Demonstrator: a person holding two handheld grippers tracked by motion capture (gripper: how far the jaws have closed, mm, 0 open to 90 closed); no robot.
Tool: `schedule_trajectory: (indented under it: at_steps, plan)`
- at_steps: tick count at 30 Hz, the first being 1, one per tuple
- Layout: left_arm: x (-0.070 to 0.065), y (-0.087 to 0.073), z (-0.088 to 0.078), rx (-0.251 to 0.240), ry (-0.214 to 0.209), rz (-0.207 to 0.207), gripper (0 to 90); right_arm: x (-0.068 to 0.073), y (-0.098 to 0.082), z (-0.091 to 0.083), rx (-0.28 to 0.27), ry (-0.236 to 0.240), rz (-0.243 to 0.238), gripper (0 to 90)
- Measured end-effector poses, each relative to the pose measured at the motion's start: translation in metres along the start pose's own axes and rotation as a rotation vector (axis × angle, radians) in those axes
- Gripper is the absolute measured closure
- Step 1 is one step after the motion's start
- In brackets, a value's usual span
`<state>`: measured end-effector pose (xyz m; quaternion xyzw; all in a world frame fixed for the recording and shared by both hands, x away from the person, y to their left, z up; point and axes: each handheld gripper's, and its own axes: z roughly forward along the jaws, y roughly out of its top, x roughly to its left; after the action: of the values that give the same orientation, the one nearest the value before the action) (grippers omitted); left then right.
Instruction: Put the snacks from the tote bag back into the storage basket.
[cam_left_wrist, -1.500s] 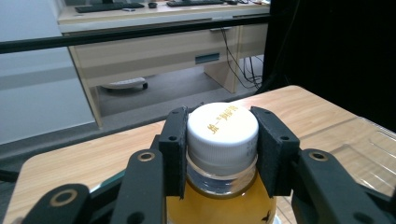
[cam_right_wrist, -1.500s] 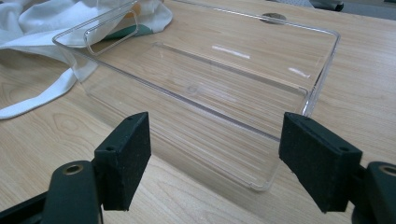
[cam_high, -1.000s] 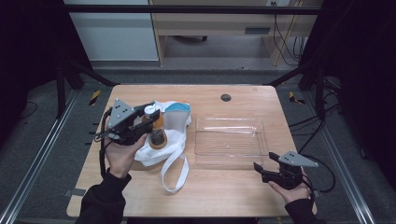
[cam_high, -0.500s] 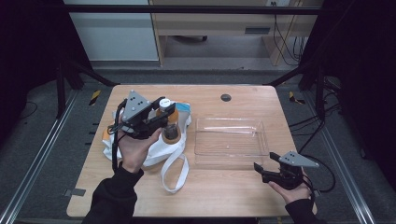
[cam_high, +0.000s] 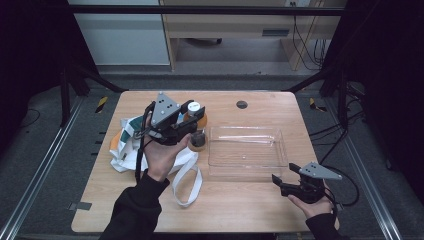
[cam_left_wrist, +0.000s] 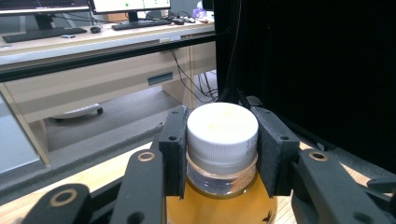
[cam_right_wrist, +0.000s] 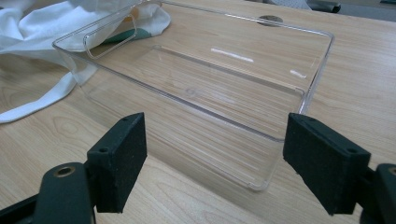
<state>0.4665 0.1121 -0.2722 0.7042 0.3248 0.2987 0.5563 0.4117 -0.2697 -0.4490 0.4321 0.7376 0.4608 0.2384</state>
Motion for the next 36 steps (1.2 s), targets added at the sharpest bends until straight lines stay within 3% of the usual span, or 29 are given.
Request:
schedule_trajectory:
  at_steps: [36]
  plan:
    - [-0.038, -0.032, 0.058, 0.042, -0.069, -0.009, 58.9, 0.001, 0.000, 0.000, -0.002, 0.012, -0.005, 21.1]
